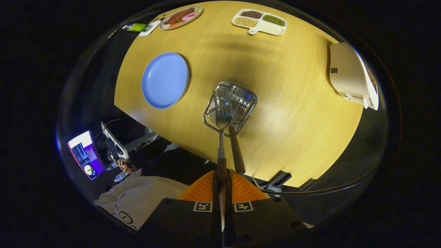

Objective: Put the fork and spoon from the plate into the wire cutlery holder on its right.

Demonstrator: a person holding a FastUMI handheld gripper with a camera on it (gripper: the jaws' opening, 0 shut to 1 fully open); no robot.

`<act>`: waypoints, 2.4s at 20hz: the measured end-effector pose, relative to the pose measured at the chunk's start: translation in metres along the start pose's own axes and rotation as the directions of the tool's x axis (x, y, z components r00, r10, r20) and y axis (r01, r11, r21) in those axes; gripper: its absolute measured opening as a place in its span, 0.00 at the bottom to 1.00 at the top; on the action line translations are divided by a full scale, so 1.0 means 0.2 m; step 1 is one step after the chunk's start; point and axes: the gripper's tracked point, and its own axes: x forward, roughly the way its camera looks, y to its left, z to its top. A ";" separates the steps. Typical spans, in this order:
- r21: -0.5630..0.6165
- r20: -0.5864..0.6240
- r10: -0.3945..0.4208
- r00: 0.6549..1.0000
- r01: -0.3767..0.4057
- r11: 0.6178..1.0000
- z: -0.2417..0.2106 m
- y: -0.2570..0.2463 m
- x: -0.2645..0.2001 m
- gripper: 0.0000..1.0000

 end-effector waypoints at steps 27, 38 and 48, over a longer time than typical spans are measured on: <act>0.039 0.514 0.054 0.856 -0.086 0.995 0.17 0.25 -0.30 1.00; 0.103 0.888 -0.085 0.453 -0.017 0.995 0.19 0.32 -0.68 1.00; 0.234 0.971 -0.237 0.017 0.112 0.966 -0.06 0.34 -1.20 0.99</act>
